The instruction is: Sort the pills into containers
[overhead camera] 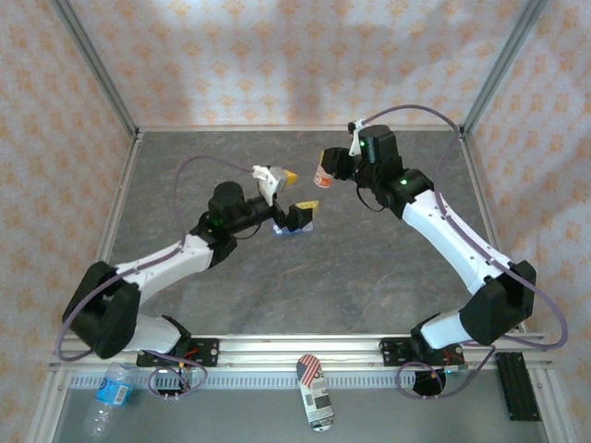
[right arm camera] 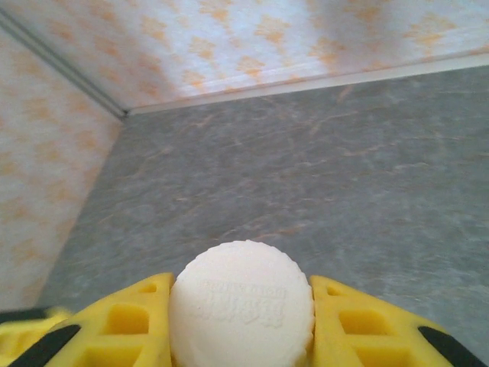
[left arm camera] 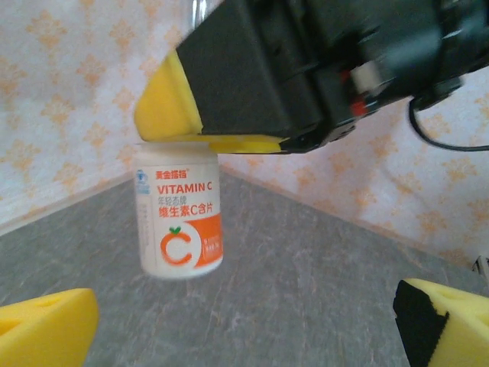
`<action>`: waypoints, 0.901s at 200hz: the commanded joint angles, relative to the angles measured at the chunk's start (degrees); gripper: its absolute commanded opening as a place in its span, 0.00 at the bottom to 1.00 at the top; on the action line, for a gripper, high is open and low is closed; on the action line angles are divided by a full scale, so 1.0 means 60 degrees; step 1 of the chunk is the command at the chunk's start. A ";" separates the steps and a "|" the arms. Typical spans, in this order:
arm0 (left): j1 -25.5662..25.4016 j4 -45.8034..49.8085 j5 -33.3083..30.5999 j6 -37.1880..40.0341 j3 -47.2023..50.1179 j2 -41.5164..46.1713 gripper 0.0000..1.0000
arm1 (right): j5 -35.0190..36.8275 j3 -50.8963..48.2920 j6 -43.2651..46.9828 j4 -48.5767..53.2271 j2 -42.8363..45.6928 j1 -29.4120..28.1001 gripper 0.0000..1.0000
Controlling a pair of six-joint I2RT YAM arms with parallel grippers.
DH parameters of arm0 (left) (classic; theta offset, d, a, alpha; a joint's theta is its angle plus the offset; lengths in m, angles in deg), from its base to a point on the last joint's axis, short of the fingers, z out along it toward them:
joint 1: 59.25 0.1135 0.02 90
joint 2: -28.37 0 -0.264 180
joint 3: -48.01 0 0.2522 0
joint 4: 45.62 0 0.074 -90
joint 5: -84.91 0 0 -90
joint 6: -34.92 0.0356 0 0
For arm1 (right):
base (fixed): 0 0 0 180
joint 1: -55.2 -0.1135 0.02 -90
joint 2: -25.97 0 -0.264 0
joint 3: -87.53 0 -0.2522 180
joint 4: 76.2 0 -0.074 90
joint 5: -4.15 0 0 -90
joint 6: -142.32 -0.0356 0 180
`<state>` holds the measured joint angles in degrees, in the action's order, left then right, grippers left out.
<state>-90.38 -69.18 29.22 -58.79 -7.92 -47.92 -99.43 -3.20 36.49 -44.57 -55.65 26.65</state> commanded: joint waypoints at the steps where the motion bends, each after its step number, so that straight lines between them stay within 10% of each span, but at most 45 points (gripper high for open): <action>1: 0.0037 0.0425 -0.1299 0.0085 0.0438 0.0734 1.00 | 0.1476 -0.0801 0.0166 -0.1124 0.0341 0.0154 0.13; 58: 0.0035 0.2747 -0.4426 -0.0842 -0.0049 0.1564 1.00 | 0.3192 -0.3432 0.0668 -0.4058 0.0188 0.0363 0.12; 180: 0.0047 0.3730 -0.5546 -0.1093 -0.0227 0.2454 1.00 | 0.4786 -0.6209 0.0115 -0.7690 -0.1584 0.0257 0.17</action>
<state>-90.36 -48.91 -1.42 -65.28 -7.83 -35.00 -74.93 -38.98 38.17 -84.48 -64.37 28.74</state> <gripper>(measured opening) 0.998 0.338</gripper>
